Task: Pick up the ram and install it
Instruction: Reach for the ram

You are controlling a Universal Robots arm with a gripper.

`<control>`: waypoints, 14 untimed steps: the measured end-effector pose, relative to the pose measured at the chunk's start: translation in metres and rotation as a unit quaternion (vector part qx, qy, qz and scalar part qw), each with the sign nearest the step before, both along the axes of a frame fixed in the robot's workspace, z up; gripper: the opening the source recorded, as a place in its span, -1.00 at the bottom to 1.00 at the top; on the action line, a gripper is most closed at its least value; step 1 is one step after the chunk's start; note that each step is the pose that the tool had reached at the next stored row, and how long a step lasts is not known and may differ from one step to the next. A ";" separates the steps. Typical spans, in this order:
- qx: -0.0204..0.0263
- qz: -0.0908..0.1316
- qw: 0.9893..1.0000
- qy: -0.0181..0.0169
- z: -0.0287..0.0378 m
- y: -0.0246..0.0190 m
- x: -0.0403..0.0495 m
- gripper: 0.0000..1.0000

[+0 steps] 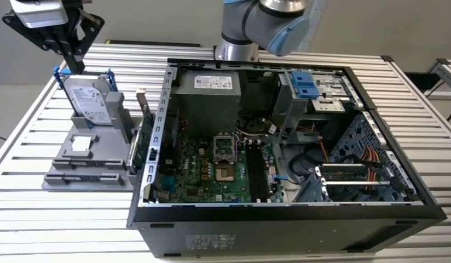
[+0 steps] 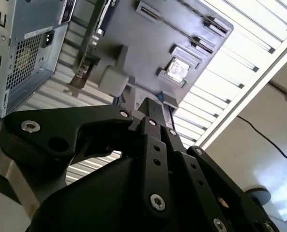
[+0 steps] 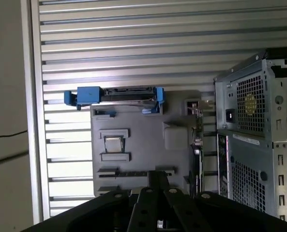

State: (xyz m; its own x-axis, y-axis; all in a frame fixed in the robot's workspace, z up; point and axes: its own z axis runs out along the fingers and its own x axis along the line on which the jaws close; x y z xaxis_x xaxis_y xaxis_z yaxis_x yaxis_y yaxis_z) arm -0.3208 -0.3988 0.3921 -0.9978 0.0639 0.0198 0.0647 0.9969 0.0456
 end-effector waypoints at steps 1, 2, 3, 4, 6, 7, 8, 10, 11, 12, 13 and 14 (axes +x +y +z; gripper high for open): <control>0.000 0.000 1.000 0.000 0.0000 0.0000 -0.0015 -1.00; 0.000 0.000 1.000 0.000 0.0000 0.0000 -0.0030 -1.00; 0.000 0.000 1.000 0.000 0.0000 0.0000 -0.0043 -1.00; 0.000 0.000 1.000 0.000 0.0000 0.0000 -0.0057 -1.00; 0.000 0.000 1.000 0.000 0.0000 0.0000 -0.0083 -1.00; 0.000 0.000 1.000 0.000 0.0000 0.0000 -0.0097 -1.00; 0.000 0.000 1.000 0.000 0.0000 0.0000 -0.0110 -1.00; 0.000 0.001 1.000 0.000 0.0000 0.0000 -0.0131 -1.00; 0.000 0.002 1.000 0.000 0.0000 0.0000 -0.0140 -1.00; 0.000 0.004 1.000 0.000 0.0000 0.0000 -0.0148 -1.00; 0.000 0.008 1.000 0.000 0.0000 0.0000 -0.0151 -1.00; 0.000 0.013 1.000 0.000 0.0000 0.0000 -0.0152 -1.00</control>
State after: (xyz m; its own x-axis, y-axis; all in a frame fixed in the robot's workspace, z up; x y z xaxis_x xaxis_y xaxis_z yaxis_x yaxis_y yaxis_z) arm -0.3360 -0.3988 0.3921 -0.9991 0.0370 0.0199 0.0379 0.9982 0.0456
